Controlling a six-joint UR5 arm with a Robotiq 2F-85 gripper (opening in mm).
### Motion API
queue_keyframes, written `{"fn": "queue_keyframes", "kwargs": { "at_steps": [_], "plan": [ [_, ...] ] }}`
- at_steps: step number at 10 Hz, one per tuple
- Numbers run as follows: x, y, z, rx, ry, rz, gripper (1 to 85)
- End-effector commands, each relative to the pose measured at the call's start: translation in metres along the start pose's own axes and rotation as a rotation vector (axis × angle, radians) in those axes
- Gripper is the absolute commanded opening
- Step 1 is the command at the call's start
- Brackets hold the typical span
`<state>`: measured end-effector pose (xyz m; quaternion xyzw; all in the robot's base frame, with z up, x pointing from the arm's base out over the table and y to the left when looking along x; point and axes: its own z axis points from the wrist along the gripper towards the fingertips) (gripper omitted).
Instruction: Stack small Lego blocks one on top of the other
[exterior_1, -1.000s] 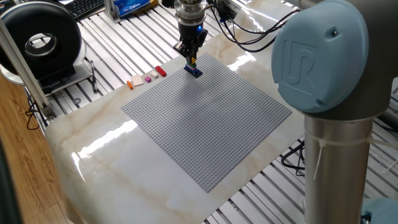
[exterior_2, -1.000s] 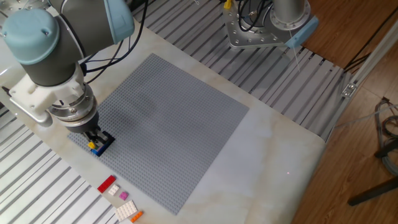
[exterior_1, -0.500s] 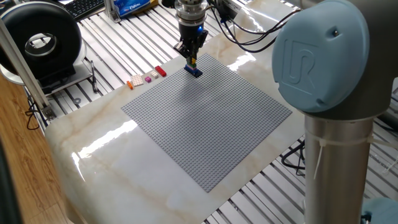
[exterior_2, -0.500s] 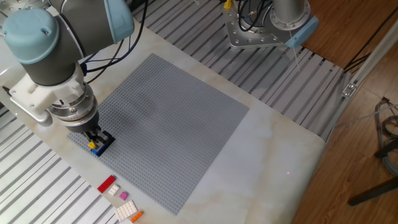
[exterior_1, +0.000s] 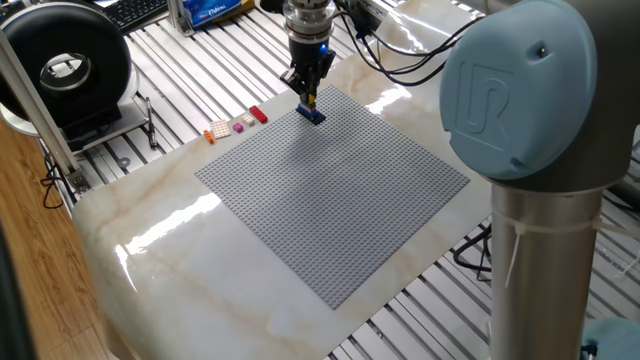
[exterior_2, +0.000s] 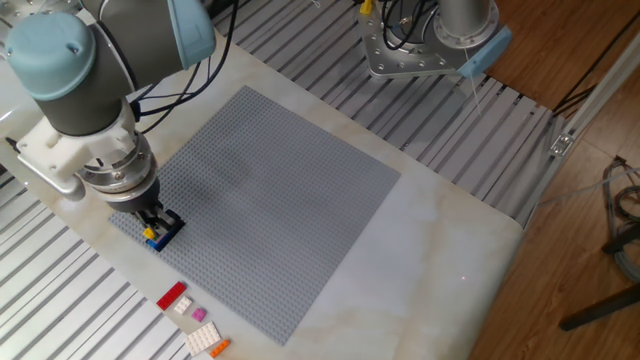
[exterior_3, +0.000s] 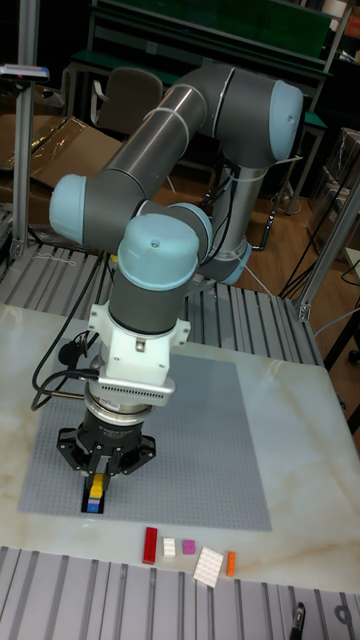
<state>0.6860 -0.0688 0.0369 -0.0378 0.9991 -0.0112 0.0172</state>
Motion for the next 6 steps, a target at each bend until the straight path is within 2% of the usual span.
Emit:
{"fn": "queue_keyframes", "kwargs": {
  "at_steps": [1, 5, 6],
  "plan": [
    [-0.0003, 0.0030, 0.0007, -0.020, -0.008, 0.006, 1.0],
    [0.0004, -0.0006, -0.0026, -0.025, -0.004, -0.002, 1.0],
    [-0.0019, -0.0014, -0.0019, -0.037, -0.009, 0.002, 1.0]
  ]
}}
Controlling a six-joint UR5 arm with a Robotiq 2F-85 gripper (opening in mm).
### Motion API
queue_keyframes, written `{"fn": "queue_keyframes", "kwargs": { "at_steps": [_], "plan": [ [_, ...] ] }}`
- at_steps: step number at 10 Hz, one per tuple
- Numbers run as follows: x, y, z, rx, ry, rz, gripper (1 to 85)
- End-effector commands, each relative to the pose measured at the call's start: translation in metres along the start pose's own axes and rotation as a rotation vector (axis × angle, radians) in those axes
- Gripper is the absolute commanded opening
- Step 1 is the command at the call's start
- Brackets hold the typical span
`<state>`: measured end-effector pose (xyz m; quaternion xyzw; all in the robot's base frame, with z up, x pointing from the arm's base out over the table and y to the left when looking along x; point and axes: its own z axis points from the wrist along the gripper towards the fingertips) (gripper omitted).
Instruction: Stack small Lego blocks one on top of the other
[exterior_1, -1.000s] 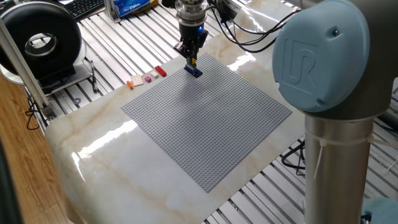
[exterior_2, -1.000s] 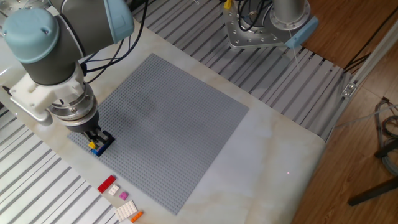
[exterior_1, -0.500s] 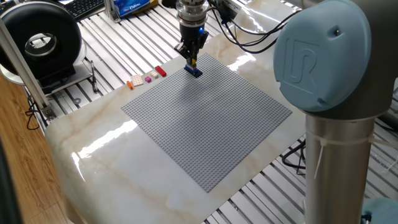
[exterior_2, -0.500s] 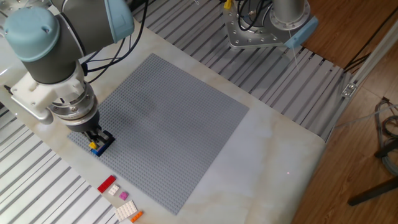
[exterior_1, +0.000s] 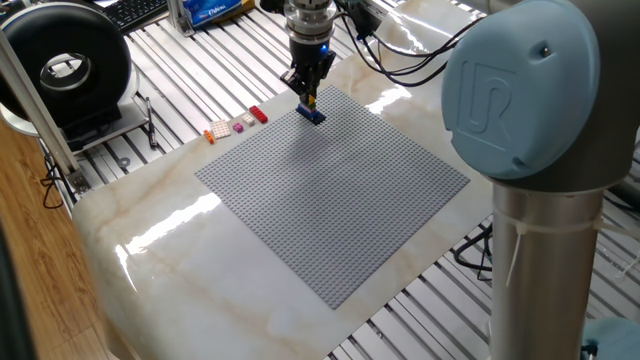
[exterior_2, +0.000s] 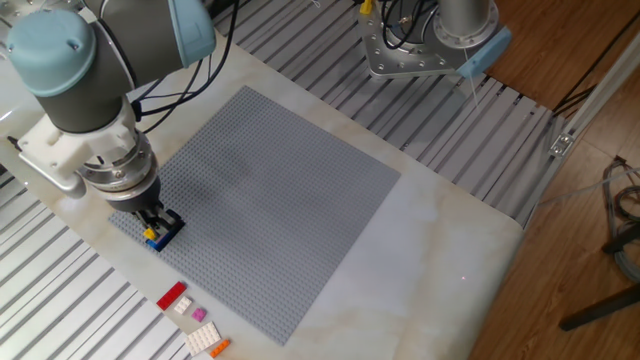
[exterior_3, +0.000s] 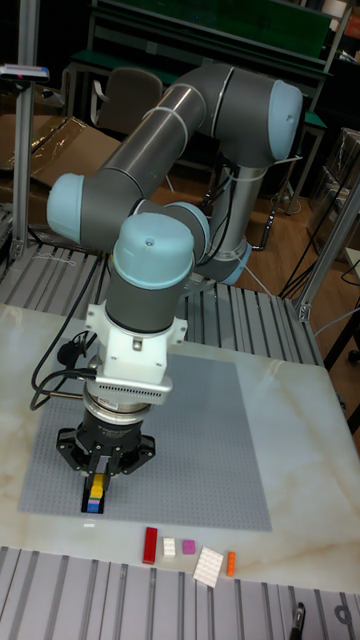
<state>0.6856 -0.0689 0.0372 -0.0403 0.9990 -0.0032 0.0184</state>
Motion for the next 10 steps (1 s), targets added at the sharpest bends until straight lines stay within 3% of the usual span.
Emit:
{"fn": "queue_keyframes", "kwargs": {
  "at_steps": [1, 4, 5, 6, 7, 10],
  "plan": [
    [-0.004, 0.000, -0.001, -0.033, -0.006, 0.022, 1.0],
    [-0.017, 0.012, 0.002, -0.086, -0.043, 0.092, 1.0],
    [-0.019, 0.014, -0.002, -0.107, -0.043, 0.099, 1.0],
    [-0.019, 0.016, -0.005, -0.153, -0.042, 0.101, 1.0],
    [-0.016, 0.013, 0.001, -0.165, -0.048, 0.099, 1.0],
    [-0.018, 0.006, 0.013, -0.113, -0.056, 0.094, 1.0]
  ]
}}
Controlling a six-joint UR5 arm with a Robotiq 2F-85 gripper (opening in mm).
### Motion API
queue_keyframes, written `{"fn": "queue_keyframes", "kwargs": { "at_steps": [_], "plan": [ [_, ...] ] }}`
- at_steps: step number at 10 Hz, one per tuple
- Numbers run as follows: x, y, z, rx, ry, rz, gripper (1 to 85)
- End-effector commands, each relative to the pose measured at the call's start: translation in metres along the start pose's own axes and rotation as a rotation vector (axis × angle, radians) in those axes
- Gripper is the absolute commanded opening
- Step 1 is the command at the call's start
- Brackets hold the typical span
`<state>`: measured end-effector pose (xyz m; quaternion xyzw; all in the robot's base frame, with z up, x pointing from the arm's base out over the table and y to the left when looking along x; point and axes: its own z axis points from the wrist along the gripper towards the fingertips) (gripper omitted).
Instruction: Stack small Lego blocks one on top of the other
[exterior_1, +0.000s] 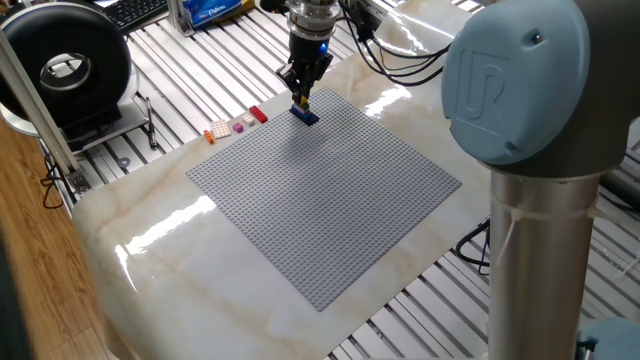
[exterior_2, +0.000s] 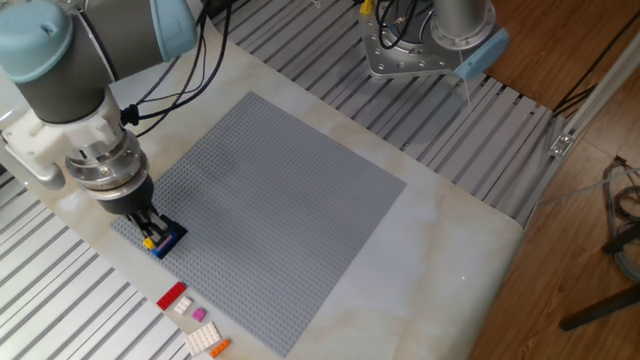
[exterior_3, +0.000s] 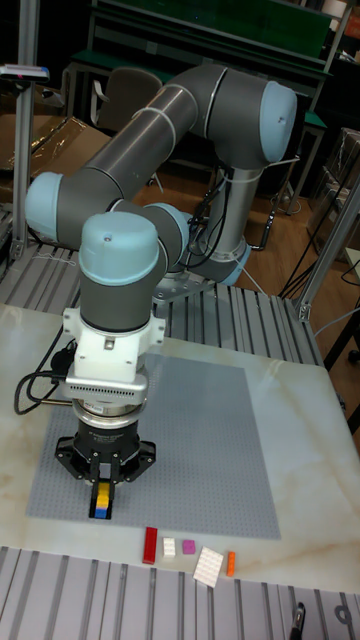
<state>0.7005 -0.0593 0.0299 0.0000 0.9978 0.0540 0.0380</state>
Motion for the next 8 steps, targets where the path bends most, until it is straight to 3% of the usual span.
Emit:
{"fn": "queue_keyframes", "kwargs": {
  "at_steps": [1, 2, 3, 4, 6, 8],
  "plan": [
    [0.006, -0.008, -0.004, 0.017, 0.030, -0.004, 2.7],
    [0.015, -0.007, -0.021, -0.025, 0.071, -0.057, 24.0],
    [0.010, -0.014, -0.029, -0.019, 0.058, -0.082, 35.3],
    [0.006, -0.018, -0.025, 0.000, 0.046, -0.080, 38.0],
    [-0.004, -0.009, -0.015, -0.022, 0.013, -0.103, 55.7],
    [0.001, -0.009, -0.014, -0.005, 0.031, -0.101, 58.3]
  ]
}}
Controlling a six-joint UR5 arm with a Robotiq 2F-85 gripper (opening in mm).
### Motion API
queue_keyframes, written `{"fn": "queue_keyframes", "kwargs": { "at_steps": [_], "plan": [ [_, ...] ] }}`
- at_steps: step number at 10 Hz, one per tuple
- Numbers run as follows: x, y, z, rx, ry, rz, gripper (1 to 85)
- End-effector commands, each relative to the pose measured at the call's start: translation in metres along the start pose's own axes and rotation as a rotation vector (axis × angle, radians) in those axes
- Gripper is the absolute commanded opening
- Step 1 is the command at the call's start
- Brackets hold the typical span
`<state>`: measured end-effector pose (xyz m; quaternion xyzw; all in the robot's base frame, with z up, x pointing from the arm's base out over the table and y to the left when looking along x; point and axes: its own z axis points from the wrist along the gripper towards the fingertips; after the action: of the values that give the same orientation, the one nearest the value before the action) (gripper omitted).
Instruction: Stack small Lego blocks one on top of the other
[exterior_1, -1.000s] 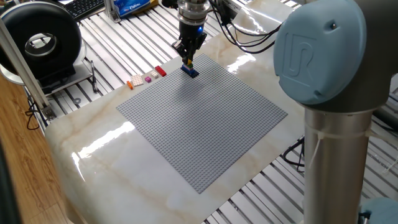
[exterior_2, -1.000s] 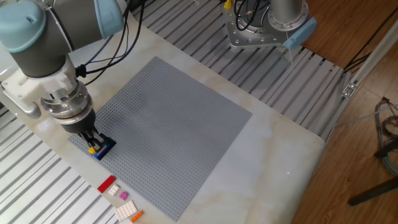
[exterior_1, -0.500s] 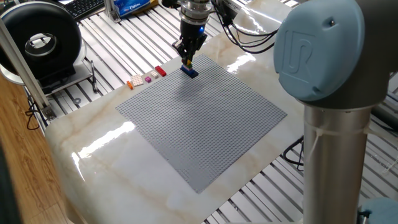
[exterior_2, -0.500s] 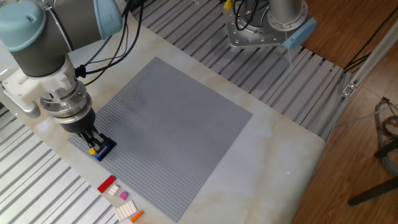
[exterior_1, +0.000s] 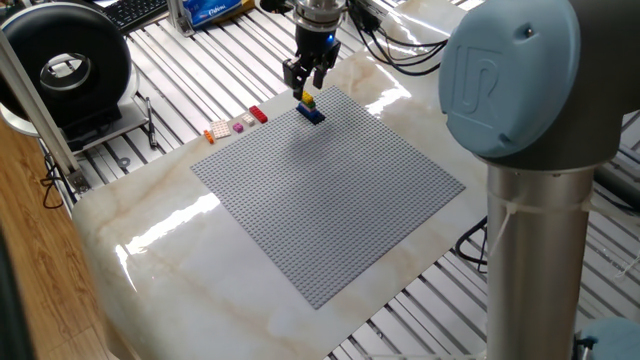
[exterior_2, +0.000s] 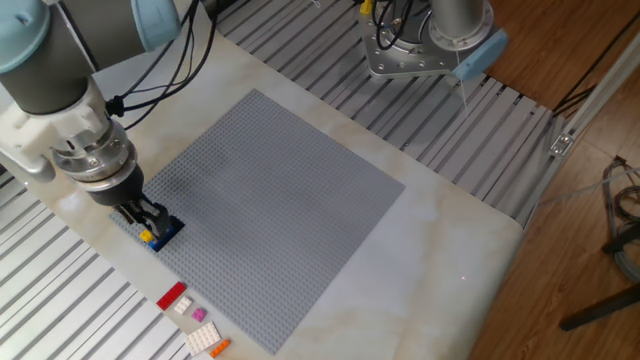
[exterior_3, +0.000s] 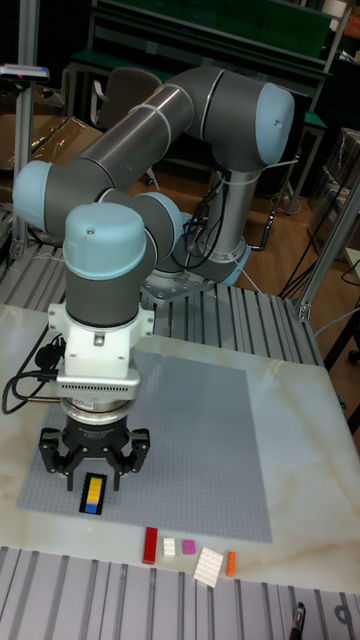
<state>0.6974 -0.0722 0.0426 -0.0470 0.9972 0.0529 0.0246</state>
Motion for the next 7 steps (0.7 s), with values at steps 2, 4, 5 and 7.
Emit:
{"fn": "queue_keyframes", "kwargs": {
  "at_steps": [2, 4, 5, 7],
  "plan": [
    [0.006, -0.007, -0.014, 0.050, 0.032, 0.033, 45.3],
    [0.011, -0.017, -0.023, 0.087, 0.067, 0.046, 39.0],
    [0.011, -0.020, -0.023, 0.095, 0.071, 0.053, 37.7],
    [0.008, -0.037, -0.035, 0.110, 0.079, 0.069, 22.0]
  ]
}}
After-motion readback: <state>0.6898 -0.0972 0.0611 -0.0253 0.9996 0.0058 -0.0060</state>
